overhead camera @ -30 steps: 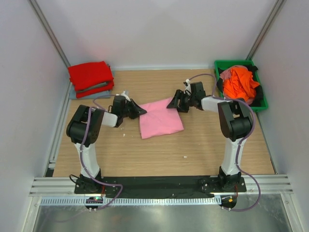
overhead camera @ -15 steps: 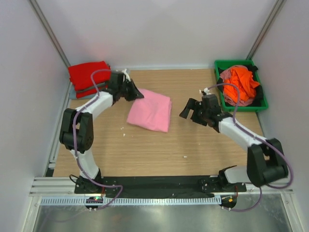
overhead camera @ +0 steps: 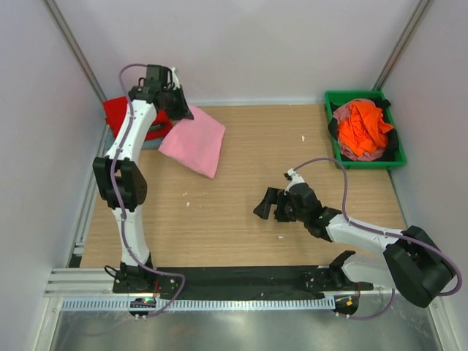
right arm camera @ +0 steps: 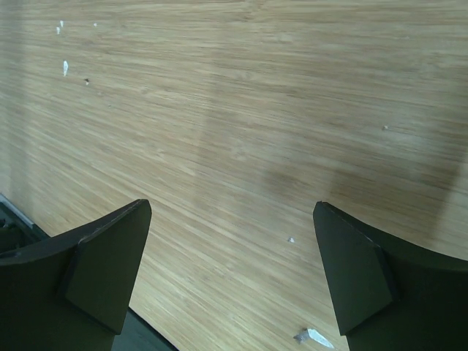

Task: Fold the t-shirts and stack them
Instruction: Neatly place the folded tshirt to the corner

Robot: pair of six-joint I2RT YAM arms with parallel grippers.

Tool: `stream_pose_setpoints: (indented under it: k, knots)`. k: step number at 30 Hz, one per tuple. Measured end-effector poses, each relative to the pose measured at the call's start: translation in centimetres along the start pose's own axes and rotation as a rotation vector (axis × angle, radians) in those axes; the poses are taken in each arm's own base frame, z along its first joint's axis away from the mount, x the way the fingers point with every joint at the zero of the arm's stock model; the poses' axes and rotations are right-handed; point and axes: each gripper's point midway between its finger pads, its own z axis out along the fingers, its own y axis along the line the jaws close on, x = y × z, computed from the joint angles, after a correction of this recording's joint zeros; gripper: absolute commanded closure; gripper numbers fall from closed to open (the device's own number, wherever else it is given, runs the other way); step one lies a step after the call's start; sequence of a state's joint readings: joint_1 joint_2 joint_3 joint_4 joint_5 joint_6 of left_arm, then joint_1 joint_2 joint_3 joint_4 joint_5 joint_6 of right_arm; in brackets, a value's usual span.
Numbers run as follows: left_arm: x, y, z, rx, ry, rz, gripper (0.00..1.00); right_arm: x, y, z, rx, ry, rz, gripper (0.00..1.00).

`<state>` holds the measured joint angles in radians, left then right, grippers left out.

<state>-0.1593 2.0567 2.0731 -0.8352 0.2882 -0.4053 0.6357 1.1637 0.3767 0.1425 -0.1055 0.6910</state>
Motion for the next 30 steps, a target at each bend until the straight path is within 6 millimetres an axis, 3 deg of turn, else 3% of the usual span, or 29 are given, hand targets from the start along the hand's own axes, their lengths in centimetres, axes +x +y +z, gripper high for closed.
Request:
stream_pose_setpoints:
  k: [10,14,18,24,30]
  knots:
    - [-6.2,1.7,-3.1,-0.013,-0.124,-0.066,1.0,-0.1,0.6,0.6,-0.036,-0.01,-0.008,0.0]
    - [-8.0,2.0,-3.1,0.007,-0.186,-0.12,1.0,-0.3,0.8,0.6,-0.047,-0.017,-0.01,0.0]
    - [-9.9,1.2,-3.7,0.035,-0.25,-0.146,1.0,-0.2,0.7,0.6,-0.048,-0.018,-0.01,0.0]
    - [-14.8,-0.6,-6.0,0.136,-0.418,-0.185,1.0,0.0,0.6,0.6,-0.052,-0.022,-0.01,0.0]
    - [-19.1,0.2,-8.9,0.195,-0.559,-0.237,1.0,0.1,0.5,0.5,-0.055,-0.025,-0.01,0.0]
